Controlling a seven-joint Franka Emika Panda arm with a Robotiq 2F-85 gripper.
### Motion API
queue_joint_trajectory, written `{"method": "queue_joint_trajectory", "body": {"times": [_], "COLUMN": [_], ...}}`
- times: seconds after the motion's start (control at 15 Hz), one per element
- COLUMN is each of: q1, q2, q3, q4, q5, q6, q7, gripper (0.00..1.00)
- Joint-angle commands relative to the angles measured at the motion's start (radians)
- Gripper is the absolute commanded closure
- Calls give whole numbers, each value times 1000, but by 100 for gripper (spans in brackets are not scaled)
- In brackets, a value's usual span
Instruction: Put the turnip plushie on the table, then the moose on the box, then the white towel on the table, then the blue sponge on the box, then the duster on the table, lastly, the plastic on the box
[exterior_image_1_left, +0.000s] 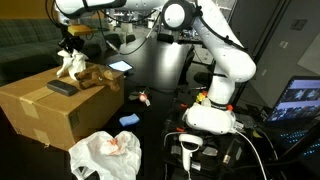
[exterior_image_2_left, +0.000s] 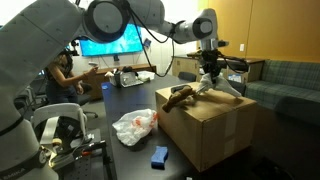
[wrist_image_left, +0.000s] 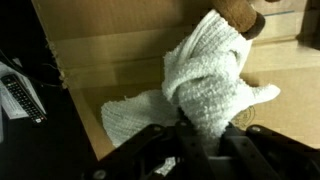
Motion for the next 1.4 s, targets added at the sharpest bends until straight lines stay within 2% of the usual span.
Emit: {"method": "queue_joint_trajectory", "body": {"times": [0.0, 0.4, 0.67, 1.0, 1.33], "q1": [11, 22, 26, 16, 2], "q2": [-143, -353, -538, -734, -901], "q3": [-10, -33, -24, 15, 61], "q4": [-99, -265, -457, -706, -986], "q5": [-6, -14, -20, 2, 45], "q6": [-25, 21, -7, -52, -27], "q7": [46, 205, 257, 256, 328], "gripper": [95, 95, 95, 95, 95]}}
